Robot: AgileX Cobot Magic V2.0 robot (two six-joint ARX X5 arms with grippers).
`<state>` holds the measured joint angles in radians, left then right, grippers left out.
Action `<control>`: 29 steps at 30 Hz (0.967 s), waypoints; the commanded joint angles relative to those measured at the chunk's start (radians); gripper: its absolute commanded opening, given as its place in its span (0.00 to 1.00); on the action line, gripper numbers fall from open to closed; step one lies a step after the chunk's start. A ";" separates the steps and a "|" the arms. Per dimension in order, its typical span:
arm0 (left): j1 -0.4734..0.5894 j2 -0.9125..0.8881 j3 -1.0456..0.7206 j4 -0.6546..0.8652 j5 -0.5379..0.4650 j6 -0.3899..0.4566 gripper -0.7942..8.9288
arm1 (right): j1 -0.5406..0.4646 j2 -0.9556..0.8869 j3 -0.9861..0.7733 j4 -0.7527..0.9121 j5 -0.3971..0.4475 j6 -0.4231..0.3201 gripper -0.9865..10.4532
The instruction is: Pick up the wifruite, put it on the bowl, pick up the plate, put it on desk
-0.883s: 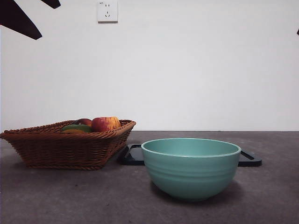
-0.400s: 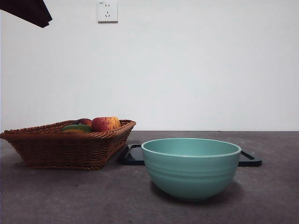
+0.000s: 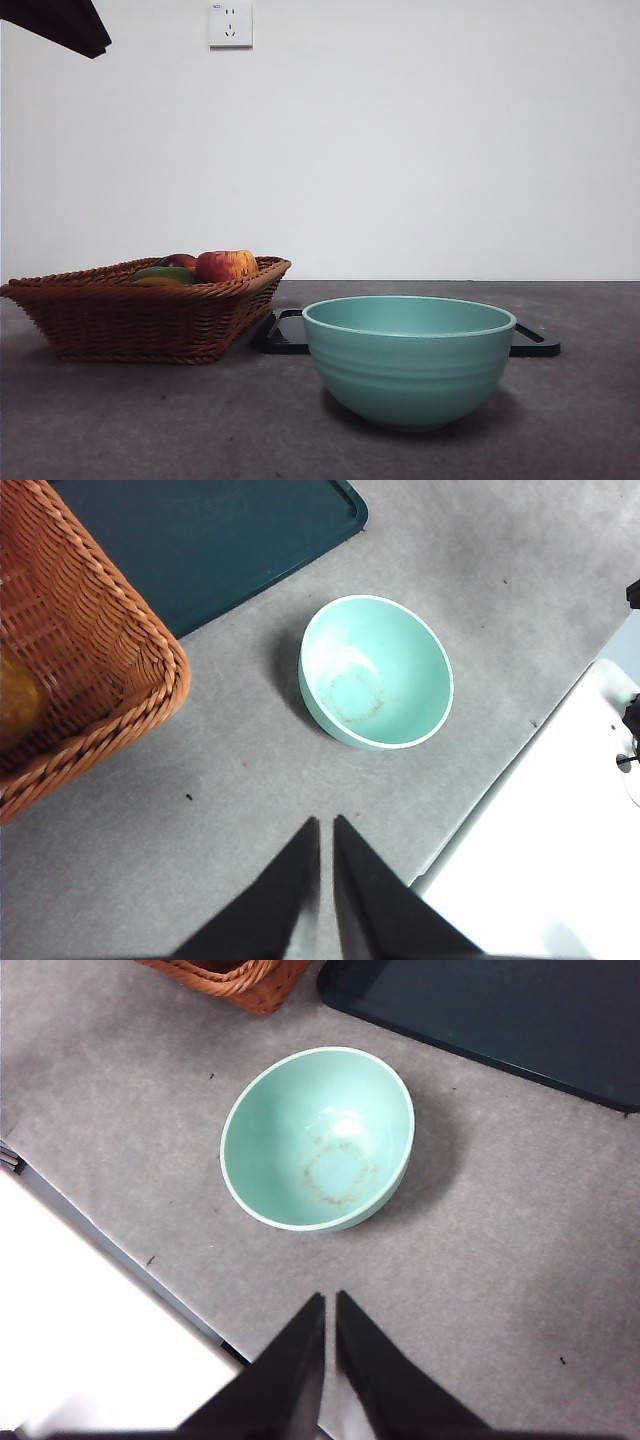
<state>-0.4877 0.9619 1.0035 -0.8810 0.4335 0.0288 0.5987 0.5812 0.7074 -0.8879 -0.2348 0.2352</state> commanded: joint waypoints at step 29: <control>0.431 -0.576 -0.363 0.755 -0.246 0.199 0.10 | 0.008 0.004 0.010 0.007 0.000 -0.008 0.09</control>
<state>-0.0635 0.3954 0.6781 -0.1295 0.2115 0.2172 0.5987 0.5812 0.7074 -0.8879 -0.2348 0.2352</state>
